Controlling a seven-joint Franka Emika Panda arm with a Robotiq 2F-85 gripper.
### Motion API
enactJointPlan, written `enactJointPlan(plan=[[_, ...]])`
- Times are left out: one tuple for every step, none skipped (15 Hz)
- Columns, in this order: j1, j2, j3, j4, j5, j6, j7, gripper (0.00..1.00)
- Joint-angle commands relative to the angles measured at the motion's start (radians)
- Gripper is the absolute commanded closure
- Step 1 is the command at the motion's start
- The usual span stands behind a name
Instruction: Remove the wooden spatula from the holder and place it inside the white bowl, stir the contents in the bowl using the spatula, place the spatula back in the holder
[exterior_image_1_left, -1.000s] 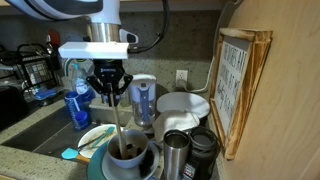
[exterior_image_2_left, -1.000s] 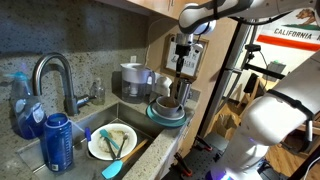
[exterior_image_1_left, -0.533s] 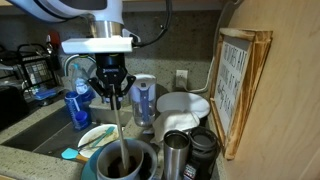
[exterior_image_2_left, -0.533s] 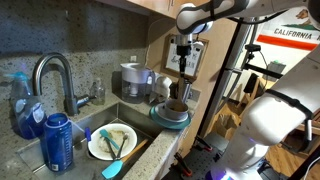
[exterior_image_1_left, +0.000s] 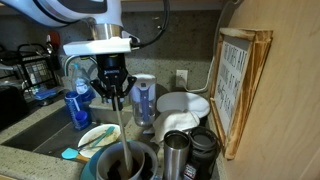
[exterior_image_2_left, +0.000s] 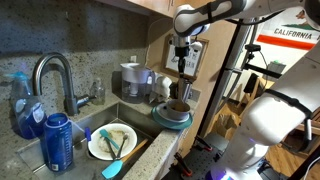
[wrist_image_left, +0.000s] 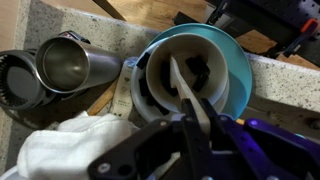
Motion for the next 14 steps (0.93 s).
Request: enactJointPlan(plan=[[-0.012, 0.012, 0.008, -0.014, -0.016, 0.086, 0.052, 0.97], [-0.012, 0.013, 0.007, -0.015, -0.015, 0.099, 0.056, 0.97], [-0.012, 0.018, 0.007, -0.015, -0.012, 0.109, 0.060, 0.97], [-0.012, 0.019, 0.006, -0.016, -0.010, 0.121, 0.069, 0.97], [-0.011, 0.023, 0.006, -0.015, -0.009, 0.125, 0.068, 0.97], [-0.010, 0.027, 0.006, -0.014, -0.006, 0.130, 0.067, 0.97], [-0.009, 0.029, 0.004, -0.012, 0.003, 0.129, 0.062, 0.97], [-0.008, 0.029, 0.000, -0.011, 0.019, 0.129, 0.055, 0.97], [-0.007, 0.030, -0.003, -0.010, 0.030, 0.129, 0.050, 0.97], [-0.007, 0.029, -0.008, -0.010, 0.043, 0.137, 0.045, 0.97], [-0.007, 0.028, -0.013, -0.010, 0.056, 0.145, 0.040, 0.97], [-0.009, 0.026, -0.015, -0.012, 0.057, 0.159, 0.042, 0.97], [-0.010, 0.023, -0.016, -0.015, 0.056, 0.179, 0.043, 0.97], [-0.010, 0.022, -0.019, -0.016, 0.061, 0.190, 0.041, 0.97]])
